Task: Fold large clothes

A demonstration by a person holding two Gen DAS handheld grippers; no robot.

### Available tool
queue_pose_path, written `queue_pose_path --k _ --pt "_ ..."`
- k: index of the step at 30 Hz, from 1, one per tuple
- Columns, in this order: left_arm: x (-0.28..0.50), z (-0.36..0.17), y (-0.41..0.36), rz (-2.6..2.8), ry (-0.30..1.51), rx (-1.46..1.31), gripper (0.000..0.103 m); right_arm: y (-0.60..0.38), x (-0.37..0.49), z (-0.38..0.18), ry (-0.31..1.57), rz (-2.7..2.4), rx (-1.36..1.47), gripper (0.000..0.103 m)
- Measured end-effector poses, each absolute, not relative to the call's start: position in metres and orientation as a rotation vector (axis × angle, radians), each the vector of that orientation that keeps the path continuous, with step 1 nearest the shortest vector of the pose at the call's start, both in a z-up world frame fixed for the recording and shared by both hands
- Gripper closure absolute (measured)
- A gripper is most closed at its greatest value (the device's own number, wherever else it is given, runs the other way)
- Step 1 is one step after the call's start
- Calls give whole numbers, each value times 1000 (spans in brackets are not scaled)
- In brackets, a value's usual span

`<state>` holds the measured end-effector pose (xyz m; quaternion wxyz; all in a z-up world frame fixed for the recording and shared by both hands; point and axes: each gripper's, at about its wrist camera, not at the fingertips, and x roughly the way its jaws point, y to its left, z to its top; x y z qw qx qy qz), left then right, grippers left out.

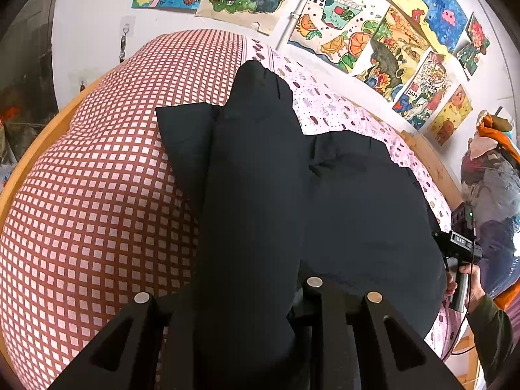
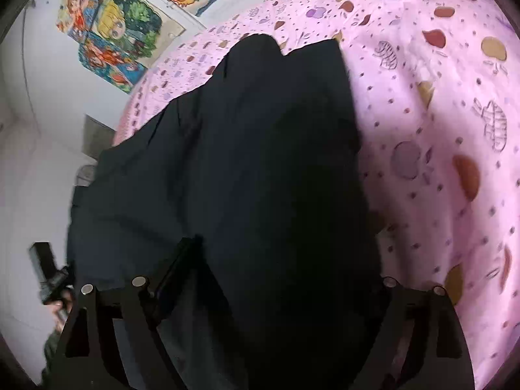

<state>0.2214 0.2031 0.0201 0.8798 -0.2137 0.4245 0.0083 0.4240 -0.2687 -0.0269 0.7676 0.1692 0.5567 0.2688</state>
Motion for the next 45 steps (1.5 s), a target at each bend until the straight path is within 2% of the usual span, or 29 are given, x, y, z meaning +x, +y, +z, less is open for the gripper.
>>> queue_pose_path --k 8,10,15,18,20,30,34,39,45 --pt "222 16 207 29 893 -437 80 -225 382 -6 1143 677 216 20" --pt "221 16 208 33 885 -449 80 -211 369 4 1119 692 140 27" --pt "211 30 194 44 808 -394 81 -192 349 19 1098 560 65 69" --pt "208 45 182 43 774 -349 83 -182 342 31 1088 508 30 82" --pt "206 57 179 34 756 -358 83 -179 337 42 1067 505 23 85" --pt "174 117 194 24 622 -446 83 -190 288 119 925 595 112 88" --pt "153 123 196 27 585 -433 83 -200 273 137 877 625 108 88" --pt "151 105 195 39 616 -413 83 -214 276 139 858 640 86 88" --pt "175 54 204 69 701 -455 83 -221 287 104 950 564 45 87"
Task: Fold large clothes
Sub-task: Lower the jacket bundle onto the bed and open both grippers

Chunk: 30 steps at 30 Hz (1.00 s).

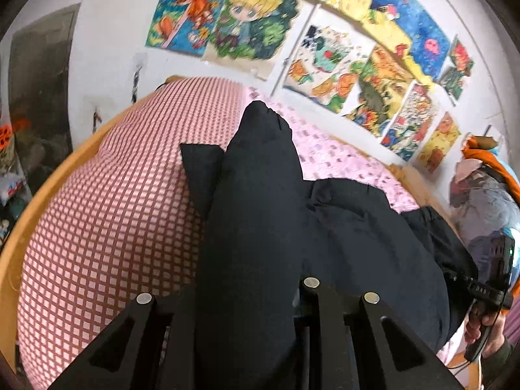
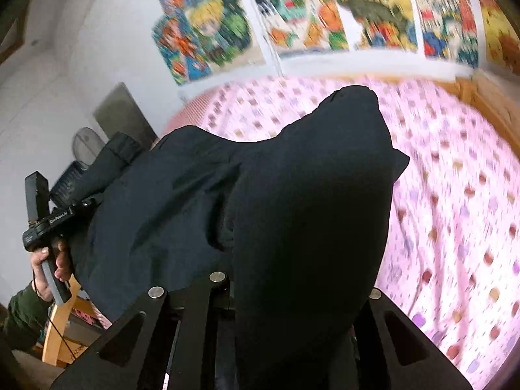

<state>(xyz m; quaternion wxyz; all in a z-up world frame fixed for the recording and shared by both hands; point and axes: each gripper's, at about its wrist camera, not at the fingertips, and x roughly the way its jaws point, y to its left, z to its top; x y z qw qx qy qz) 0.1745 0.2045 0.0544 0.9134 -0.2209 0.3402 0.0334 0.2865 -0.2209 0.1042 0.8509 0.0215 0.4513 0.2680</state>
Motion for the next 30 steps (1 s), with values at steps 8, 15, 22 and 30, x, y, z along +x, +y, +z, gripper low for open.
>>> queue_pose_path --k 8,15,22,30 --pt "174 46 202 120 738 -393 65 -240 285 70 996 418 96 50" --pt "154 53 194 226 686 -396 14 -242 265 68 927 294 55 15" --pt "126 72 183 280 595 -416 9 -234 246 95 769 215 -51 10" --pt "93 96 149 254 441 -379 1 -237 207 142 488 197 -61 2"
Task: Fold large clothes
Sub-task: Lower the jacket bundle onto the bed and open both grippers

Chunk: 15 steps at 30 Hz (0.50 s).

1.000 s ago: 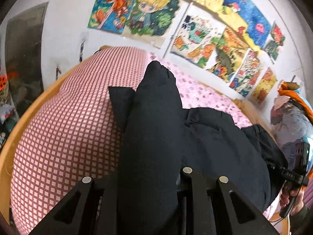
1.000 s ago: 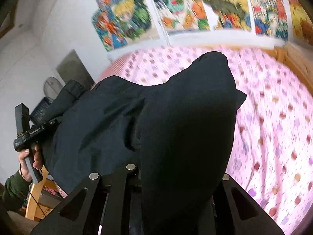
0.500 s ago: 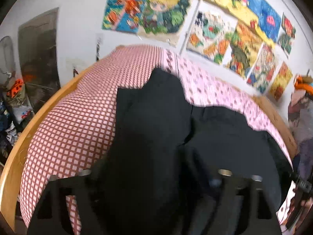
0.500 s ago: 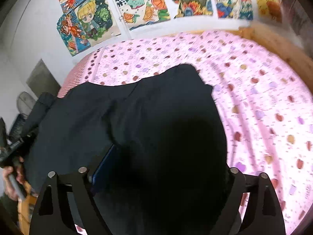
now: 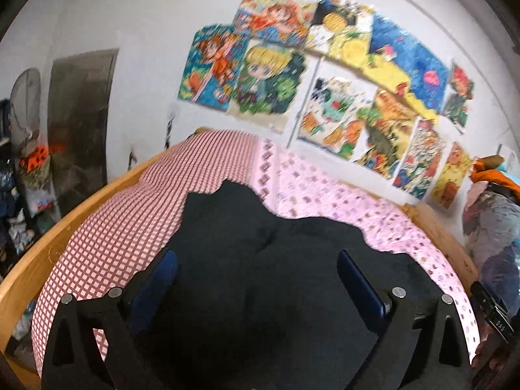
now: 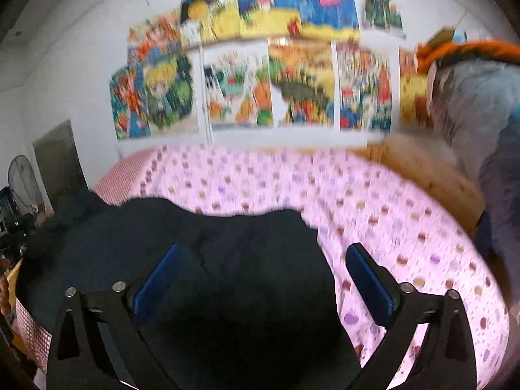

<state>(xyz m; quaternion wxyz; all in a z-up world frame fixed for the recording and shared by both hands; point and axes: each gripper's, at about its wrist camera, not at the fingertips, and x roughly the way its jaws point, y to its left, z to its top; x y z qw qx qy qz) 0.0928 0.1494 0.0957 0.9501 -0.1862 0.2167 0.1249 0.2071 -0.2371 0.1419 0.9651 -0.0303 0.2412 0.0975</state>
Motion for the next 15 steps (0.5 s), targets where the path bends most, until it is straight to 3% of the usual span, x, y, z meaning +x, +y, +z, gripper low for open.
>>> queue_pose_path --k 8,15 --pt "66 126 95 226 312 -168 0 -218 165 168 333 278 -76 2" --pt "40 137 74 175 289 -153 0 -202 131 179 236 361 -117 2"
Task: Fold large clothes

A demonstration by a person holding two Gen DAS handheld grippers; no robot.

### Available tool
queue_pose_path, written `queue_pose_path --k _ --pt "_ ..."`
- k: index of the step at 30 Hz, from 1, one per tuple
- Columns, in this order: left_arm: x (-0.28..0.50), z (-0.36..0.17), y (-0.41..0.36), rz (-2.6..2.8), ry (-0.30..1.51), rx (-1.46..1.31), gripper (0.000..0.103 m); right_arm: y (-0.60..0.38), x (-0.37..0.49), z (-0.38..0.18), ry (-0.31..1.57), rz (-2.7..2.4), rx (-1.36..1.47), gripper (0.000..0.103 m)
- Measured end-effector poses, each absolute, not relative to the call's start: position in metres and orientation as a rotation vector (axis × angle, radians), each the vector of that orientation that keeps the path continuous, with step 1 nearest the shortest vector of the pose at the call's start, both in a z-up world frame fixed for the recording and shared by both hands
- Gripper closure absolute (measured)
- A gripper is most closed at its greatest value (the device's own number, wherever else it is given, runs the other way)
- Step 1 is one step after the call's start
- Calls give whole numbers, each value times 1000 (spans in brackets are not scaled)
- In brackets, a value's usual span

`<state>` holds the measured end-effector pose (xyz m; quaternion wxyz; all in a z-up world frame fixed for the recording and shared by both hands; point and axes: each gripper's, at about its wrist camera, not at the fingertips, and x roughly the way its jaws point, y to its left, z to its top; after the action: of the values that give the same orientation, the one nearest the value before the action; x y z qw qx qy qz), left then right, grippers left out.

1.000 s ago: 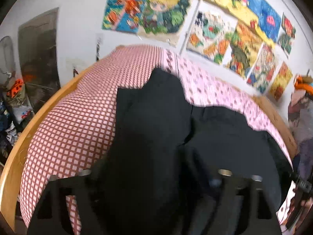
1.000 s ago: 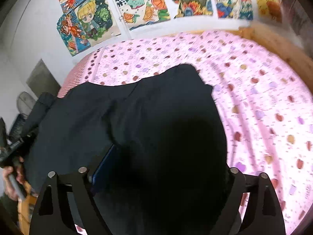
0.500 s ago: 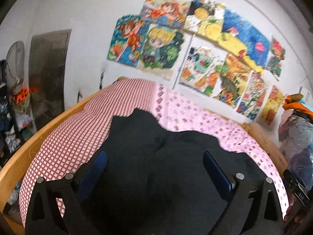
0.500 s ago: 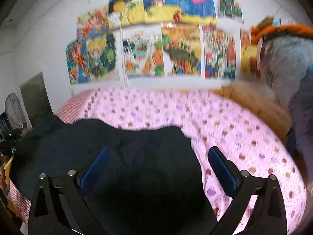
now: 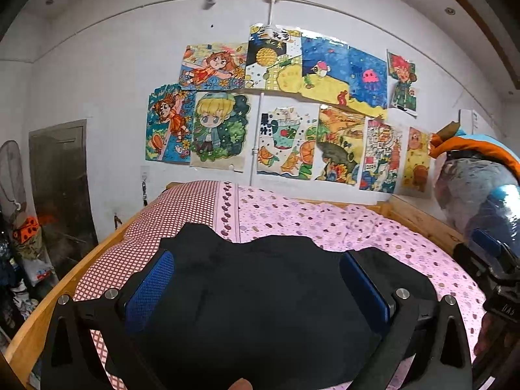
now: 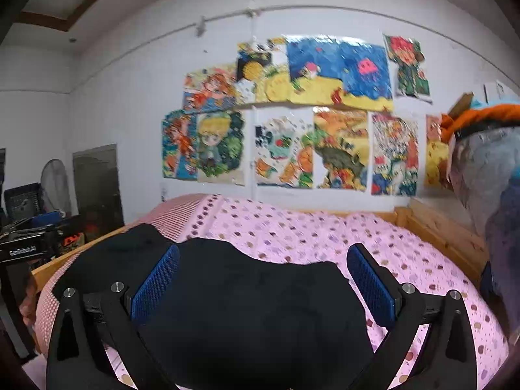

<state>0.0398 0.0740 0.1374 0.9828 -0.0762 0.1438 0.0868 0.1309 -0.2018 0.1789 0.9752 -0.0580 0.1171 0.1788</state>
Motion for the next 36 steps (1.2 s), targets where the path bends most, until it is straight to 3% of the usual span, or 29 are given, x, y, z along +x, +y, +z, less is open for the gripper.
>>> queue_pose_path --k 36 --pt "-39 45 59 146 375 -33 0 -191 35 96 347 369 -209 2"
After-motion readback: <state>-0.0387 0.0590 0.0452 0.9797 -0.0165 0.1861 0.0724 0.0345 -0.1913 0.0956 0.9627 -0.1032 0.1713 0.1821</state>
